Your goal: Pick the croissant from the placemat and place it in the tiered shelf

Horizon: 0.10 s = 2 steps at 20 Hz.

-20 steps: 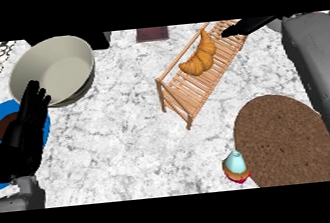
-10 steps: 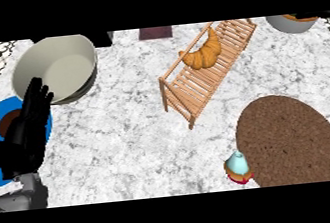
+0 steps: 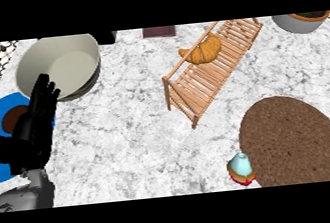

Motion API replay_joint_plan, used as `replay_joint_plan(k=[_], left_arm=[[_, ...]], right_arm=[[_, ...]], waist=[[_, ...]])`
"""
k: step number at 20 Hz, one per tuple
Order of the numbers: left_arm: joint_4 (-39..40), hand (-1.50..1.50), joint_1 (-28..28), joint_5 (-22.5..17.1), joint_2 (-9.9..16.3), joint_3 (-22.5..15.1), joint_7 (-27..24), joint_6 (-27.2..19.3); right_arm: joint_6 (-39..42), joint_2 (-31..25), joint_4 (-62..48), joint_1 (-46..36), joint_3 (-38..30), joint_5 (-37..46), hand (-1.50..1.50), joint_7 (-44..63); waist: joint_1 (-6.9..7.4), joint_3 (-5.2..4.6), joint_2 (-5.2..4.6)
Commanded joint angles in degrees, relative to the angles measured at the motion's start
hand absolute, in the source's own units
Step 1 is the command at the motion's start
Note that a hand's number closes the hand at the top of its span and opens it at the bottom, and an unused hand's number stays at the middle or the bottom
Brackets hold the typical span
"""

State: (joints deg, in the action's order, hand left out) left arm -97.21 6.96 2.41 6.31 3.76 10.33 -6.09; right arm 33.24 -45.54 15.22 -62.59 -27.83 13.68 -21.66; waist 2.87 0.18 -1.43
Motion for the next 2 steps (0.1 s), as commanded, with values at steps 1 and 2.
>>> replay_joint_plan(k=[1,2], left_arm=[[2.4,0.00,-0.6,0.9,-1.0,-1.0,-2.4,-0.2],[0.3,0.00,0.3,-1.2,1.2,1.4,-0.1,1.2]], right_arm=[[4.1,-3.7,-2.5,0.7,-0.8,-0.3,-1.50,-2.6],[4.6,-4.0,-2.3,1.8,-0.3,0.2,-1.50,-3.9]], waist=[[0.50,0.04,-0.32],[0.40,0.04,-0.02]])
